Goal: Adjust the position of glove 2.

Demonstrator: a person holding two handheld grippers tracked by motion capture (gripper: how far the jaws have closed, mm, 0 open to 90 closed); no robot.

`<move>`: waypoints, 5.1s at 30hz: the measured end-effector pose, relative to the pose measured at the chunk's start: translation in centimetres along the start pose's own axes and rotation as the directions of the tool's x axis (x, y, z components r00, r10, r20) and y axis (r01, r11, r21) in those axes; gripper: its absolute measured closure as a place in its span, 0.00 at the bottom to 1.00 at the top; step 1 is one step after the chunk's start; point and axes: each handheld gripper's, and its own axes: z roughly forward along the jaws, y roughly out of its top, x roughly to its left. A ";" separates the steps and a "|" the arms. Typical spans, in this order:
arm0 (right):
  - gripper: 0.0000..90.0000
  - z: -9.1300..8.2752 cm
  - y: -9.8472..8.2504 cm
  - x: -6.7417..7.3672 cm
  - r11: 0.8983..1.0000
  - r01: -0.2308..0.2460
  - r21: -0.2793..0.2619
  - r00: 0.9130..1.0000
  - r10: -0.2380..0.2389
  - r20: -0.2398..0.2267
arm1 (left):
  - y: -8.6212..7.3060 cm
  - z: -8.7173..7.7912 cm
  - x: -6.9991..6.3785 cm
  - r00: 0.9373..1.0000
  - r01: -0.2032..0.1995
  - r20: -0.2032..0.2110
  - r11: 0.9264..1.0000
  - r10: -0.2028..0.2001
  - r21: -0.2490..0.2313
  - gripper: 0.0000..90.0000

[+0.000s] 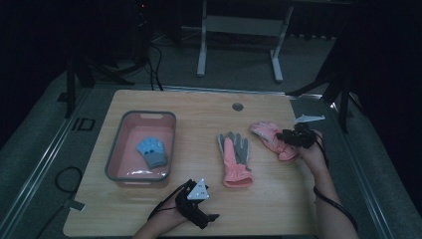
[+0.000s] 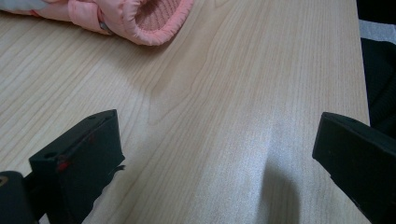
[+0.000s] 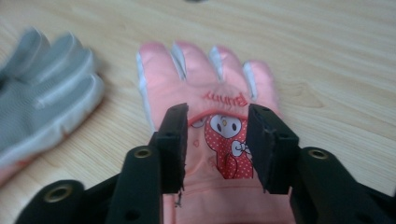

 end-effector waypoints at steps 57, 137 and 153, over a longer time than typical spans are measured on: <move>0.96 -3.3 -6.8 9.7 0.933 -0.355 -0.053 0.887 0.354 0.296 | 0.0 -0.3 0.0 1.000 -0.006 -0.004 1.000 0.006 -0.029 0.02; 0.99 -6.9 3.5 20.7 0.978 -0.103 -0.184 0.983 0.129 0.133 | -0.1 -0.2 0.0 1.000 -0.010 0.003 0.999 0.010 -0.037 0.02; 0.99 -3.1 1.9 22.1 0.985 -0.133 -0.109 0.975 0.150 0.162 | -0.1 -0.2 0.0 1.000 -0.013 0.002 0.999 0.014 -0.038 0.02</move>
